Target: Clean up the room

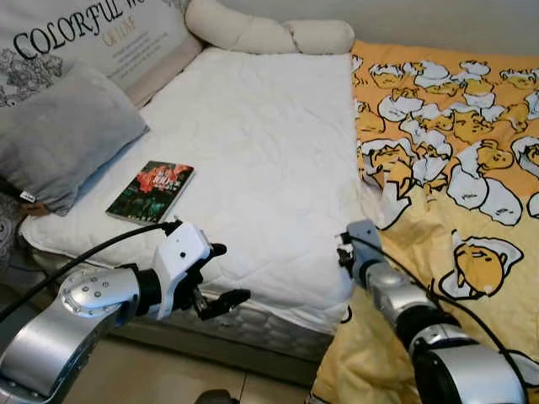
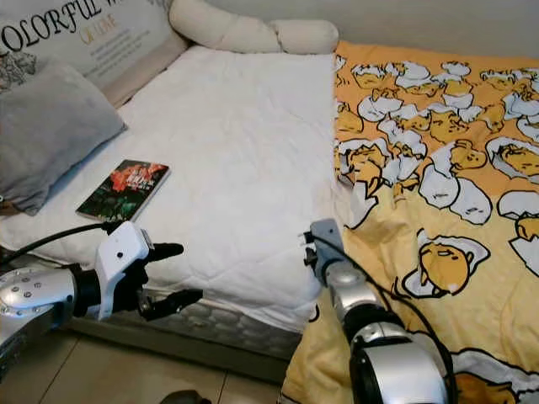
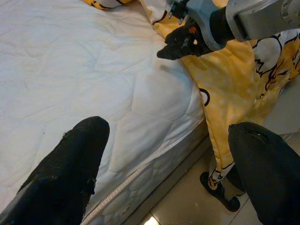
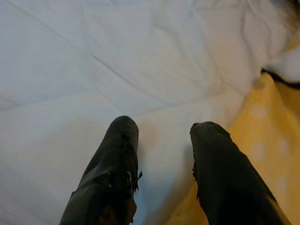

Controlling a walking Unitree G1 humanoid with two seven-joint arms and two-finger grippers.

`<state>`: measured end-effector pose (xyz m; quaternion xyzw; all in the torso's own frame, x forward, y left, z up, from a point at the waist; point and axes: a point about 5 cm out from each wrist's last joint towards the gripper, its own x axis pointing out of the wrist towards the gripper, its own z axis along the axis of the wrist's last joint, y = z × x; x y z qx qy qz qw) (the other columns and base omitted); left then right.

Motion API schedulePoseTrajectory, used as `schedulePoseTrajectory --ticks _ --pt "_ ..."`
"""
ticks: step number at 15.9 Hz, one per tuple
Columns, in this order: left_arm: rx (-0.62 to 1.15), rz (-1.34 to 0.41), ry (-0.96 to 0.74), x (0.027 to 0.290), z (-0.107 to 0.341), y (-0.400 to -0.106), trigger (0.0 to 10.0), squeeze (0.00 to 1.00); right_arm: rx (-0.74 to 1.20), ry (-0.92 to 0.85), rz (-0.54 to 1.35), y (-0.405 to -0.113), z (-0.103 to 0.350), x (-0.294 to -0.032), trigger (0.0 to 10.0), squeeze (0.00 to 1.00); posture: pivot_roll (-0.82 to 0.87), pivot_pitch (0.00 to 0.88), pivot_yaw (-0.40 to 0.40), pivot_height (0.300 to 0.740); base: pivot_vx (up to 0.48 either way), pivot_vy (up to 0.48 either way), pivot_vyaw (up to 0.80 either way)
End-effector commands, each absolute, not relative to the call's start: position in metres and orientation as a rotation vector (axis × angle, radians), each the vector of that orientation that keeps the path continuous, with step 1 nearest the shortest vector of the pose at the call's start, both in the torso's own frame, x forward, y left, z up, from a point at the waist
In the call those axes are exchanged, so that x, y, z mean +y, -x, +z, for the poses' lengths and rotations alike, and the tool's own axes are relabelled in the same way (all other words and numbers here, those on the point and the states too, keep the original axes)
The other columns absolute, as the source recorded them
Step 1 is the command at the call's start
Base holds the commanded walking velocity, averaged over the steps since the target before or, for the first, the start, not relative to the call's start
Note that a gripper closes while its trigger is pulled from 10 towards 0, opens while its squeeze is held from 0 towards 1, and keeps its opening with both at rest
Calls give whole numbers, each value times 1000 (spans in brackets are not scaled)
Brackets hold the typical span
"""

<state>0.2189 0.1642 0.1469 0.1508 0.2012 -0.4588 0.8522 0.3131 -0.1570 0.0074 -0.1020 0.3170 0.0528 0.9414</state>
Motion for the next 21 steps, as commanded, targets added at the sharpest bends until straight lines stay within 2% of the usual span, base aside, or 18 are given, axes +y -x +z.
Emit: schedulePoseTrajectory --ticks 1,3,4,5,11,12,13,14,15,21 --pt "427 -969 -335 164 149 -218 10000 157 621 229 85 -320 15 -157 10000 1000 189 12 36 740 0 0 0" --pt "435 -968 -333 165 149 -215 10000 157 613 338 35 -320 15 -162 10000 1000 198 21 33 740 0 0 0" --pt "436 -967 -332 165 149 -214 10000 153 615 382 29 -319 14 -164 10000 965 201 22 32 740 0 0 0" --pt "438 -965 -332 165 149 -214 10000 157 637 398 40 -316 10 -164 10000 0 205 26 29 740 0 0 0" --pt "448 -959 -330 166 149 -210 10000 153 794 256 -54 -289 -16 -181 10000 0 216 36 23 740 0 0 0" --pt "449 -960 -330 166 149 -210 10000 157 821 242 -73 -283 -21 -188 9333 0 217 36 23 740 0 0 0" --pt "449 -962 -330 166 149 -210 10000 157 844 212 -76 -278 -24 -191 2667 0 217 32 24 740 0 0 0" --pt "449 -962 -331 166 149 -210 10000 157 847 202 -76 -277 -25 -192 2667 0 217 32 24 740 0 0 0" --pt "448 -963 -333 166 149 -211 10000 157 855 155 -72 -276 -26 -192 0 0 217 32 29 740 0 0 0" --pt "448 -970 -340 166 149 -214 10000 153 846 82 -52 -277 -24 -195 0 0 214 25 34 740 0 0 0"
